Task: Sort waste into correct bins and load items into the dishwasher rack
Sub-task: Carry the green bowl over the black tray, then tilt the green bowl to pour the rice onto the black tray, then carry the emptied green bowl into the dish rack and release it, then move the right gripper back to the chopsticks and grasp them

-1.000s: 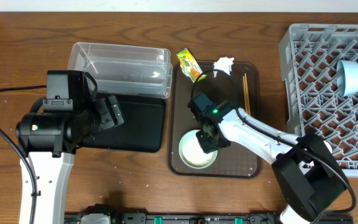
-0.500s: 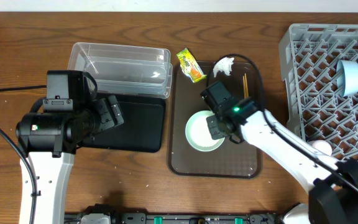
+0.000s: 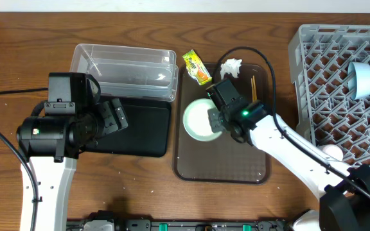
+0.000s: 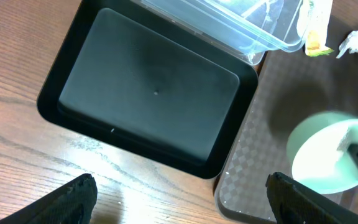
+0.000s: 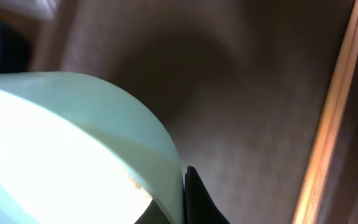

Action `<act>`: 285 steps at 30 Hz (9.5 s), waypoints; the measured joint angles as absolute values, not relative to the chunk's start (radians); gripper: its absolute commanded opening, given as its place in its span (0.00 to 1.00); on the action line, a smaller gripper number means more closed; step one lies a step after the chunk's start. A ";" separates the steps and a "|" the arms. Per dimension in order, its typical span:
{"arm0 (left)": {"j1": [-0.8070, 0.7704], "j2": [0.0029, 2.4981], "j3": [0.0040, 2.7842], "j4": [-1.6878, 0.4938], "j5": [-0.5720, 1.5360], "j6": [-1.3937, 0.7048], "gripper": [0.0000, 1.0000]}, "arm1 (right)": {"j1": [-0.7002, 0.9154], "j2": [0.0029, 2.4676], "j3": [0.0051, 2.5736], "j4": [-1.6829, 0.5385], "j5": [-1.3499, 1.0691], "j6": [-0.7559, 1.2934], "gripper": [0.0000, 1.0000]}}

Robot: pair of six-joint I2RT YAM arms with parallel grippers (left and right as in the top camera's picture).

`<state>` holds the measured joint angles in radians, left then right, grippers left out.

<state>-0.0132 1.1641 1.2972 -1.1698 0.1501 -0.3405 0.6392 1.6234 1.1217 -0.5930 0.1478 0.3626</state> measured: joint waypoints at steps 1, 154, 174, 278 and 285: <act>-0.013 1.164 1.297 -1.169 0.150 -0.340 0.89 | 0.653 1.623 1.122 -0.548 0.161 0.362 0.01; -0.013 1.162 1.297 -1.170 0.150 -0.341 0.90 | 0.710 2.123 1.122 1.152 -0.698 -0.010 0.01; -0.013 1.163 1.297 -1.170 0.150 -0.341 0.90 | 0.539 2.089 1.122 0.710 -0.465 0.295 0.01; -0.013 1.163 1.296 -1.169 0.150 -0.340 0.90 | 0.326 2.007 1.128 0.463 1.252 -0.825 0.88; -0.013 1.163 1.296 -1.169 0.150 -0.341 0.89 | 0.452 1.971 1.127 -0.096 0.985 -0.505 0.79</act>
<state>-0.0132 1.1629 1.2964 -1.1687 0.1497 -0.3408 0.4519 1.9713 1.1275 -0.0959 0.9848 -0.5053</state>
